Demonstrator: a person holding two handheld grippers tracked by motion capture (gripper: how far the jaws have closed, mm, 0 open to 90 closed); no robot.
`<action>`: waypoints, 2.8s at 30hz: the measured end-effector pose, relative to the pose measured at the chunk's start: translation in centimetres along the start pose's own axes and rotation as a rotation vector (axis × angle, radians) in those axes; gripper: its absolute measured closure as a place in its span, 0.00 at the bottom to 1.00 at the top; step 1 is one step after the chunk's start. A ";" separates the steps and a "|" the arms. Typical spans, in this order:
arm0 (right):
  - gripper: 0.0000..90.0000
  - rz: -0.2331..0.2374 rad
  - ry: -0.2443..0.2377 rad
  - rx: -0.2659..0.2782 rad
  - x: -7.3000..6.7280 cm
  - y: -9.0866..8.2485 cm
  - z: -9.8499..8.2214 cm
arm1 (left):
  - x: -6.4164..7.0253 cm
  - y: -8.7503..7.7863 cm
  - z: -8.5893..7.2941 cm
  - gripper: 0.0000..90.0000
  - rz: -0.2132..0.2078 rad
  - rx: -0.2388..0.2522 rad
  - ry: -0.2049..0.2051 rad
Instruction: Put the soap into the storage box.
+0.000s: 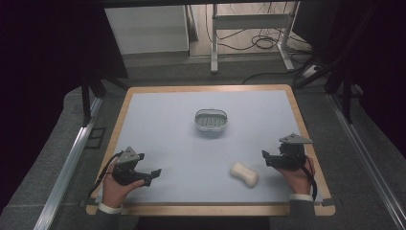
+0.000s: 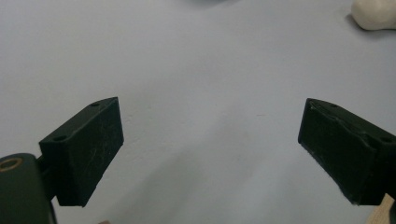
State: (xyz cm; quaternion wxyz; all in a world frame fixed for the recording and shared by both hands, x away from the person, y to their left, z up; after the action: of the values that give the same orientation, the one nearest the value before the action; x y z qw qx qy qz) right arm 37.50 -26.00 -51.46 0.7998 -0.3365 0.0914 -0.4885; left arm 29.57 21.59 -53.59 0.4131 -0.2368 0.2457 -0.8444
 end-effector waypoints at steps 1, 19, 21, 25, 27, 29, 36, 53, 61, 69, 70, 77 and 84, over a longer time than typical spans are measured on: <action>0.12 -0.006 -0.001 -0.005 -0.1 0.0 0.0 | 0.0 0.0 0.0 0.08 -0.001 0.000 -0.001; 0.18 0.029 0.017 -0.022 -0.7 -0.2 0.3 | 0.0 -0.1 0.0 0.08 0.017 -0.002 0.003; 0.19 0.026 0.038 -0.024 -0.7 -0.3 0.5 | 0.0 -0.2 0.0 0.08 0.018 0.005 -0.002; 0.21 0.024 0.041 -0.029 -0.8 -0.3 0.8 | -0.3 -0.3 0.2 0.08 0.019 0.008 -0.009; 0.20 0.029 0.029 -0.038 -0.9 -0.2 0.9 | -0.3 -0.2 0.3 0.08 0.013 0.011 -0.014; 0.20 0.049 0.040 -0.032 -0.8 -0.1 1.0 | -0.3 -0.2 0.4 0.08 0.014 0.010 -0.014; 0.22 0.093 -0.009 -0.048 -1.4 -0.9 2.5 | -0.3 -0.5 0.4 0.08 0.010 0.017 -0.018; 0.26 0.215 -0.166 -0.119 -4.2 -1.9 4.8 | 0.2 0.0 0.3 0.08 -0.002 -0.003 -0.005; 0.26 0.267 -0.237 -0.189 -6.6 -1.7 5.5 | 0.4 0.0 0.4 0.08 -0.012 -0.003 0.006; 0.26 0.318 -0.321 -0.301 -8.9 -0.7 4.9 | 0.5 -0.2 0.4 0.08 -0.021 0.005 0.004; 0.26 0.317 -0.316 -0.311 -9.0 -0.7 4.8 | 0.4 -0.2 0.4 0.08 -0.020 0.006 0.004; 0.28 0.343 -0.337 -0.384 -9.7 0.1 3.5 | 0.5 0.0 0.4 0.08 -0.022 -0.003 0.008; 0.32 0.339 -0.361 -0.456 -10.3 1.2 2.4 | 0.5 0.0 0.3 0.08 -0.022 -0.009 0.010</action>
State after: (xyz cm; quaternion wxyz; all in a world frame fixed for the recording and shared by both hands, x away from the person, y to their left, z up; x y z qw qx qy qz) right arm 34.30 -15.88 -52.31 0.7773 -0.5676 0.1100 -0.2480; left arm 29.46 21.12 -53.19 0.4017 -0.2372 0.2488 -0.8488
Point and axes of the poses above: each handheld gripper's, and its own axes: y roughly forward along the jaws, z roughly out of its top, x roughly to its right, the point moved 4 cm from there along y, roughly forward along the jaws, and after that the axes turned 7 degrees about -y, right-handed, at the moved point
